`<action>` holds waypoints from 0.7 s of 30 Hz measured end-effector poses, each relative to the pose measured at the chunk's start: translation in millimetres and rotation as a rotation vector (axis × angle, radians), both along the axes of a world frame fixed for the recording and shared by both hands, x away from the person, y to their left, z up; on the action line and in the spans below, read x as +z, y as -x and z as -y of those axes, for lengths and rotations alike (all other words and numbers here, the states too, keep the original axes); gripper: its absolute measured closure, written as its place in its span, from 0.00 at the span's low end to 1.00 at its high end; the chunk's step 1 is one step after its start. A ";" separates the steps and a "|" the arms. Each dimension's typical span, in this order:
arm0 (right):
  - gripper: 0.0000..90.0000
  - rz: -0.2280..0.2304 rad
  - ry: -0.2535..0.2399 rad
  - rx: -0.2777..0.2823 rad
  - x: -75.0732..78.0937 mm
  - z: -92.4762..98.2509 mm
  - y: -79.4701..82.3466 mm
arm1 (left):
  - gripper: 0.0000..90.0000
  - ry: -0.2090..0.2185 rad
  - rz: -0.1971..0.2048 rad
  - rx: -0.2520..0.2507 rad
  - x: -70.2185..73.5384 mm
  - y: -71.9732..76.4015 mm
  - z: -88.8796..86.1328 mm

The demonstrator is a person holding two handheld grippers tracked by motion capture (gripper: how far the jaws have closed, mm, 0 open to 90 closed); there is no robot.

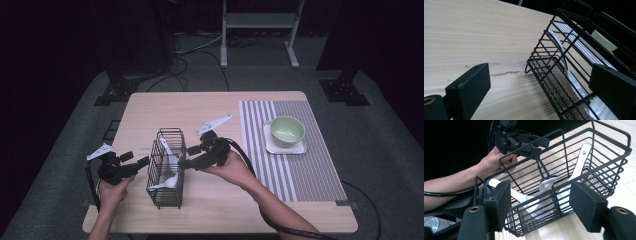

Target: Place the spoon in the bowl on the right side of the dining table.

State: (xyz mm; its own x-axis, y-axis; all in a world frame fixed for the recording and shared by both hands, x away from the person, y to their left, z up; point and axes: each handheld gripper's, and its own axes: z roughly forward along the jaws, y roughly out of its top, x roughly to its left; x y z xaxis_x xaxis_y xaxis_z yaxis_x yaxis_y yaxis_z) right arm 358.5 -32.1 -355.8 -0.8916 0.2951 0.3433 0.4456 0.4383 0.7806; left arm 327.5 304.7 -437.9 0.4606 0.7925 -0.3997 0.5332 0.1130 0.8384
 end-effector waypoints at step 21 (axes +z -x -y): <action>0.67 -0.017 0.036 -0.030 0.0 -11.0 -3.6 | 0.03 0.000 0.000 0.003 -0.3 -0.2 0.0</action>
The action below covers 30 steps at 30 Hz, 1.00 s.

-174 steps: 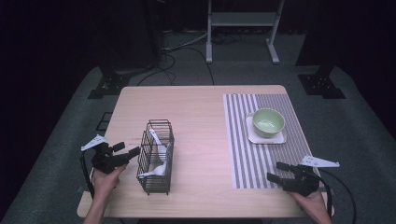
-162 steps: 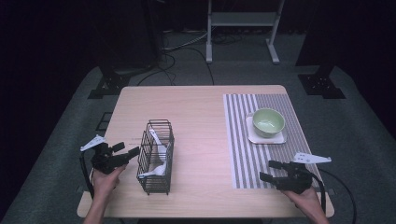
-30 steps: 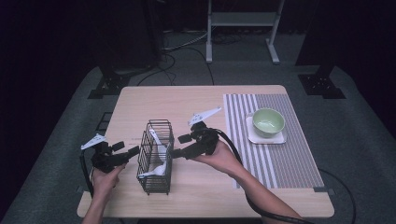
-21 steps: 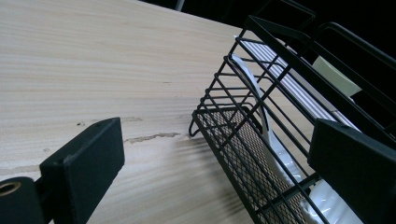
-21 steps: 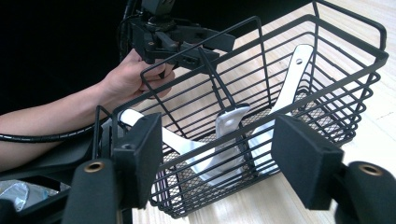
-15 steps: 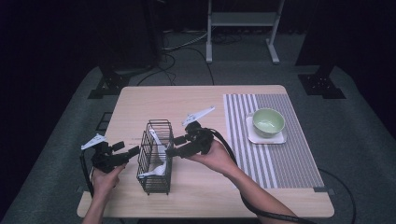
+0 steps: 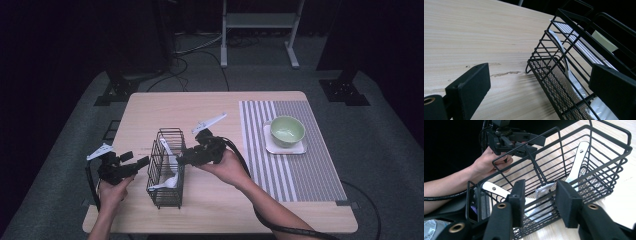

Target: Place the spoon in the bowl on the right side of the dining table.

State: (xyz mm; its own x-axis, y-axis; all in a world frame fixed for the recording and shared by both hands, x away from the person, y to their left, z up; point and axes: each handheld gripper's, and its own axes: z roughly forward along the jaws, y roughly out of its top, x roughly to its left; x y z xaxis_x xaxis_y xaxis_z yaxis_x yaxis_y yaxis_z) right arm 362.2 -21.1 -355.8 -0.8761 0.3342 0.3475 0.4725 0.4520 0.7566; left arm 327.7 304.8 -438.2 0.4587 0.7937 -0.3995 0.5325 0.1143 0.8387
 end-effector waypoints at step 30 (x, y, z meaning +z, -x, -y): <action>0.93 -0.024 -0.025 -0.011 1.0 -0.9 4.3 | 0.03 -0.011 0.000 0.001 0.2 -0.2 0.7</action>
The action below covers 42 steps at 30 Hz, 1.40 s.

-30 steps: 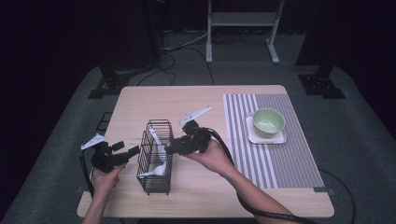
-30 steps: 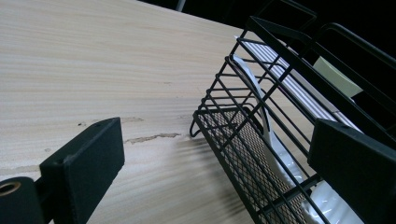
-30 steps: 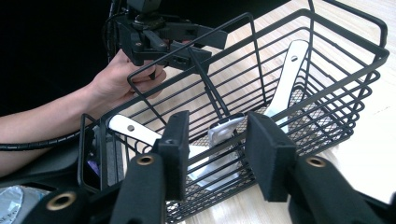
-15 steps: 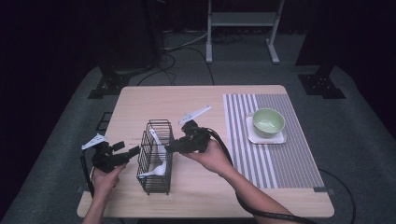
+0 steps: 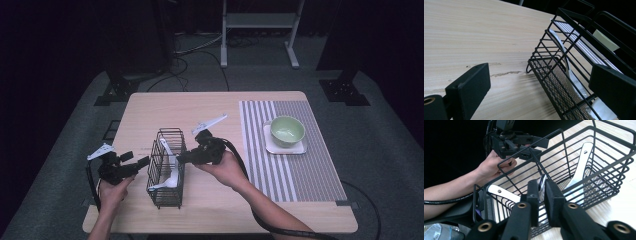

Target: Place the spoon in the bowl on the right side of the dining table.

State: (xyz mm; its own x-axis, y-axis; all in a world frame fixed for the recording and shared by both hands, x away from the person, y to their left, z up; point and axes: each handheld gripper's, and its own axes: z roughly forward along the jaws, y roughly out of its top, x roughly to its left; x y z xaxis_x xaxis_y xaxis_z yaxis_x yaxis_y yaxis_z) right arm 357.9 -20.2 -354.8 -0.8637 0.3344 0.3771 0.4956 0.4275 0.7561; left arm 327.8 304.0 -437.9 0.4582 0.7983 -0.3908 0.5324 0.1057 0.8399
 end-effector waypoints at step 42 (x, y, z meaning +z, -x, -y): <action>0.95 -0.078 -0.172 -0.062 21.4 23.8 -1.4 | 0.03 -0.008 0.000 0.000 -0.5 -0.6 0.5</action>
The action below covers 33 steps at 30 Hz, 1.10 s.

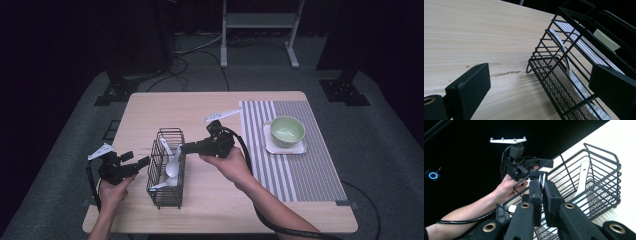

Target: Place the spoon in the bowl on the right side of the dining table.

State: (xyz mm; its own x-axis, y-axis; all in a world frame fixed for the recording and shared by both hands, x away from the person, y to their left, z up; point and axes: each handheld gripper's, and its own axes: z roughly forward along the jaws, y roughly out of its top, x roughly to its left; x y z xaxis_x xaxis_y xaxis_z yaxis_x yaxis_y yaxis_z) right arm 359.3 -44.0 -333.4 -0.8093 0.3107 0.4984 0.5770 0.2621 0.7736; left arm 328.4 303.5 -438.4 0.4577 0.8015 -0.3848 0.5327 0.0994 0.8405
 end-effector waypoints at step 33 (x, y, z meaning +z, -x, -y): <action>0.96 -0.013 -0.092 -0.016 22.4 12.0 2.1 | 0.03 -0.003 -0.003 -0.004 -0.6 -0.6 1.5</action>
State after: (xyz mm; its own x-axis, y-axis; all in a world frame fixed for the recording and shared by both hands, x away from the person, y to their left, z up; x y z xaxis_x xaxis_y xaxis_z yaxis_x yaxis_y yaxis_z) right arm 357.2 -56.0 -311.1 -0.7978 0.2759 0.5361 0.5909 0.1807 0.7863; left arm 329.0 302.1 -439.0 0.4593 0.8011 -0.3838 0.5359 0.0947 0.8390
